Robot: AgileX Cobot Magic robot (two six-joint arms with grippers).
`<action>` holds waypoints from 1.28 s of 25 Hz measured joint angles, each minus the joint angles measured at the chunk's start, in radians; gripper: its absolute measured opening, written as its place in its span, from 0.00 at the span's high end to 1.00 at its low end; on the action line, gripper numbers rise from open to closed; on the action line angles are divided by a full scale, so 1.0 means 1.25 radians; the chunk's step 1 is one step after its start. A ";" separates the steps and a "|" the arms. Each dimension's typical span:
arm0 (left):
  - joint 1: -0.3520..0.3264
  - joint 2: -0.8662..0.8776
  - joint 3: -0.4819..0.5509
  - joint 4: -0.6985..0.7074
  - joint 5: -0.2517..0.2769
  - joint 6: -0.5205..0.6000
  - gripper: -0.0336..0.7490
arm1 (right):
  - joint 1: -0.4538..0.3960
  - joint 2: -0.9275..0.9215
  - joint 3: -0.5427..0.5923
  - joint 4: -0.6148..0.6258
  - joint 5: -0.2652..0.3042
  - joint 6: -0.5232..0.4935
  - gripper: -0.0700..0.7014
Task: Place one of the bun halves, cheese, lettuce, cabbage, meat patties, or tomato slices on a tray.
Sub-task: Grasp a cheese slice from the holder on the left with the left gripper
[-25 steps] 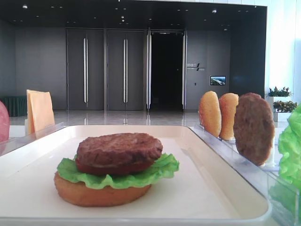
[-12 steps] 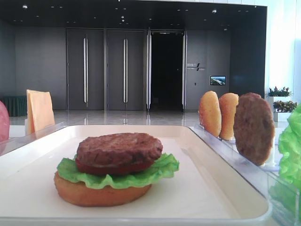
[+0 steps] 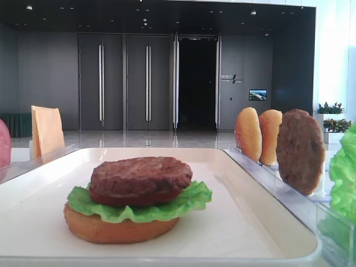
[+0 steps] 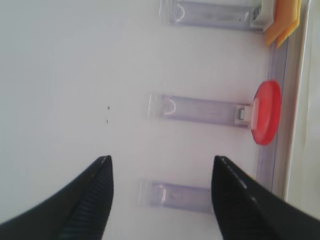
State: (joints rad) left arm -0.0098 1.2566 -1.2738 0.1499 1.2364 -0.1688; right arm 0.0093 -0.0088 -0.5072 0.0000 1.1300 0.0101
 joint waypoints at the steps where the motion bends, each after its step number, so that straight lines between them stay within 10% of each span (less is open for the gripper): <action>1: 0.000 0.031 -0.030 0.001 0.000 0.000 0.36 | 0.000 0.000 0.000 0.000 0.000 0.000 0.16; 23: -0.002 0.466 -0.387 -0.016 0.003 -0.034 0.36 | 0.000 0.000 0.000 0.000 0.000 0.000 0.16; 32: -0.105 0.600 -0.525 -0.017 0.003 -0.077 0.36 | 0.000 0.000 0.000 0.000 0.000 0.000 0.16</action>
State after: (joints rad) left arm -0.1409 2.0071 -1.9299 0.1282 1.2397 -0.2645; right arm 0.0093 -0.0088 -0.5072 0.0000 1.1300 0.0101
